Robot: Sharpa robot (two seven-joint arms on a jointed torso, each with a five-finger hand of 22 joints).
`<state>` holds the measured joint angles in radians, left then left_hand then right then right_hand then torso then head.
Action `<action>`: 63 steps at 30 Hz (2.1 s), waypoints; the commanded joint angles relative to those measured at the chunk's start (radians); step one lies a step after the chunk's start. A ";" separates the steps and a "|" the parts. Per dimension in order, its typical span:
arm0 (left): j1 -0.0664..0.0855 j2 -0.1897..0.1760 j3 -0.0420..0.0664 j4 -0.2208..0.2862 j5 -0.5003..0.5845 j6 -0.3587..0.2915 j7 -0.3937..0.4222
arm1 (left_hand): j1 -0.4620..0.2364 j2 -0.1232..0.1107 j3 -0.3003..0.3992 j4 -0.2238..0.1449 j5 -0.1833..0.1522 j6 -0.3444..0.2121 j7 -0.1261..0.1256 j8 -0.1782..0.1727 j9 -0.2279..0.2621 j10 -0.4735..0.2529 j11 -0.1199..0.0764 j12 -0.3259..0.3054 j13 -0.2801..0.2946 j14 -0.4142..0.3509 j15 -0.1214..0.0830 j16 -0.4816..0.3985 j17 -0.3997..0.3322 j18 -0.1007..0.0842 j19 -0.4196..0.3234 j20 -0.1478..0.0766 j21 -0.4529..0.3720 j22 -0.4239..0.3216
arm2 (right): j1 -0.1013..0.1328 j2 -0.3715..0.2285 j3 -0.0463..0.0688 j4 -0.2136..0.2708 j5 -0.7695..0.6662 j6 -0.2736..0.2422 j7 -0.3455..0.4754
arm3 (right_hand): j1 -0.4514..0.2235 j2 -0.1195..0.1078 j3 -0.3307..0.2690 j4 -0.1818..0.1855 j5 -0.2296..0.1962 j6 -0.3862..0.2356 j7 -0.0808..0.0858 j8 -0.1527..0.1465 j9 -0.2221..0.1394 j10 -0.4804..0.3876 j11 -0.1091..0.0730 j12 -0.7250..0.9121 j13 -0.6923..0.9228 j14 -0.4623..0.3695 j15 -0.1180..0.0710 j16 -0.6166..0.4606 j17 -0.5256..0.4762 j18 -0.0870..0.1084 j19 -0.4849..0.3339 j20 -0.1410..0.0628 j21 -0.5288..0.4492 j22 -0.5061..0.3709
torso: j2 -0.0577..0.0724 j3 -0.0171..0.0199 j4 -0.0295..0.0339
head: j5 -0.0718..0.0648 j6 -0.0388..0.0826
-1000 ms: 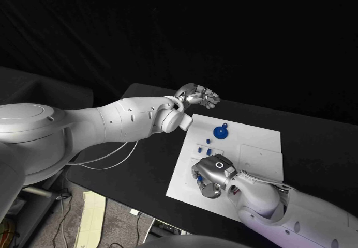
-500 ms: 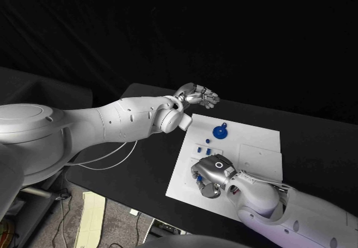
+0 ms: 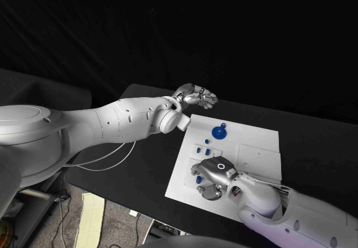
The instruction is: Assemble the parts on the task board
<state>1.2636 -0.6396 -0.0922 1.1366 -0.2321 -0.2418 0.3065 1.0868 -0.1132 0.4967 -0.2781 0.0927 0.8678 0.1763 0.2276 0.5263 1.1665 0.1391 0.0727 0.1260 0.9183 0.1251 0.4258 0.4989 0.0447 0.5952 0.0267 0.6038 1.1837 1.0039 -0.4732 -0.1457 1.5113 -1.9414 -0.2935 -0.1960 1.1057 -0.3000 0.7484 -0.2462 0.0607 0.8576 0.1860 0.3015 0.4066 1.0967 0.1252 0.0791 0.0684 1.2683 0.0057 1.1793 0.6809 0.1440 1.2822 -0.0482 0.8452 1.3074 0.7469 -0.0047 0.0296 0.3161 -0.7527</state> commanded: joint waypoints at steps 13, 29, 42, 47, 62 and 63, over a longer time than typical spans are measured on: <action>0.001 -0.004 0.001 0.002 0.006 0.014 0.005 | -0.003 0.008 -0.006 0.002 0.003 -0.012 0.001 0.005 -0.002 -0.008 0.000 -0.002 -0.002 0.000 0.005 -0.006 0.002 -0.005 -0.002 0.003 -0.005 0.002 | 0.000 -0.070 0.025 0.048 0.158 -0.161 0.050 | -0.059 -0.001 -0.075 -0.015 -0.009 -0.012 0.001 0.004 0.003 -0.013 0.003 0.003 0.004 -0.023 0.007 -0.006 -0.007 0.118 -0.030 0.017 -0.018 0.013 | 0.000 -0.0007 0.0008 | -0.023 0.017; 0.001 -0.026 0.000 0.001 0.006 0.011 0.010 | -0.003 0.007 -0.006 0.002 0.003 -0.012 0.001 0.005 -0.002 -0.008 0.000 -0.002 -0.002 0.000 0.005 -0.006 0.003 -0.005 -0.002 0.003 -0.005 0.002 | 0.145 -0.304 0.096 0.115 0.660 0.020 0.071 | -0.080 0.023 -0.098 0.095 -0.012 0.005 -0.031 0.019 0.008 0.223 -0.082 0.223 0.123 0.023 -0.075 0.042 0.015 0.118 0.034 -0.017 0.022 0.024 | -0.004 0.0055 -0.0064 | -0.162 0.099; -0.011 -0.047 0.000 0.020 0.022 0.017 0.008 | -0.005 0.008 -0.007 0.004 0.003 -0.012 0.001 0.005 -0.002 -0.008 0.000 -0.002 -0.002 0.001 0.005 -0.007 0.005 -0.005 -0.001 0.003 -0.006 0.003 | 0.162 -0.410 0.090 0.101 0.657 0.203 -0.060 | -0.092 0.042 -0.132 0.146 -0.012 0.041 -0.066 0.035 0.029 0.016 -0.118 1.019 0.791 0.021 -0.108 0.098 0.091 0.118 0.026 -0.033 0.085 0.025 | -0.014 0.0163 -0.0153 | -0.318 0.097; -0.012 -0.056 0.000 0.034 0.022 0.018 0.008 | -0.006 0.008 -0.007 0.004 0.003 -0.012 0.001 0.005 -0.002 -0.008 0.000 -0.002 -0.002 0.001 0.005 -0.007 0.005 -0.005 -0.001 0.003 -0.006 0.003 | 0.162 -0.447 0.083 0.123 0.733 0.267 -0.151 | -0.113 0.047 -0.115 0.188 -0.010 0.065 -0.073 0.050 0.053 0.013 -0.126 1.131 0.888 0.018 -0.114 0.139 0.138 0.118 0.033 -0.042 0.126 0.025 | -0.014 0.0188 -0.0164 | -0.325 0.086; -0.019 -0.078 0.000 0.067 0.022 0.020 0.006 | -0.007 0.009 -0.008 0.004 0.002 -0.012 0.001 0.006 -0.002 -0.008 0.000 -0.002 -0.002 0.001 0.005 -0.008 0.006 -0.005 -0.001 0.003 -0.006 0.003 | 0.162 -0.490 0.058 0.186 0.872 0.468 -0.346 | -0.240 0.121 -0.135 0.252 -0.012 0.078 -0.080 0.060 0.094 0.002 -0.132 1.171 0.954 0.010 -0.121 0.155 0.181 0.118 0.013 -0.052 0.172 0.023 | -0.013 0.0132 -0.0144 | -0.371 0.048; -0.019 -0.078 0.000 0.069 0.022 0.021 0.006 | -0.008 0.009 -0.008 0.005 0.002 -0.011 0.001 0.006 -0.002 -0.008 0.000 -0.002 -0.002 0.001 0.005 -0.008 0.006 -0.005 -0.001 0.003 -0.006 0.004 | 0.162 -0.490 0.058 0.186 0.872 0.469 -0.351 | -0.245 0.123 -0.135 0.254 -0.012 0.084 -0.082 0.063 0.097 0.005 -0.134 1.171 0.956 0.010 -0.123 0.154 0.182 0.118 0.012 -0.052 0.174 0.023 | -0.013 0.0132 -0.0146 | -0.371 0.048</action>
<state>1.2447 -0.7177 -0.0931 1.1996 -0.2165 -0.2359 0.3060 1.0828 -0.1092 0.4940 -0.2754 0.0926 0.8621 0.1777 0.2276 0.5257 1.1665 0.1391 0.0727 0.1246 0.9183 0.1251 0.4219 0.5038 0.0446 0.5952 0.0267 0.6038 1.1860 1.1663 -0.9626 -0.0874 1.6944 -1.0827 0.1102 -0.4978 0.8667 -0.1768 0.6146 0.0026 0.0494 0.9091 0.0927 0.3602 0.5023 1.1123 -0.0022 1.2544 1.0239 1.2823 -0.1129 1.3314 0.8622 0.1605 1.3030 -0.1014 1.0159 1.3078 0.7329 0.0097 0.0146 -0.0510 -0.7018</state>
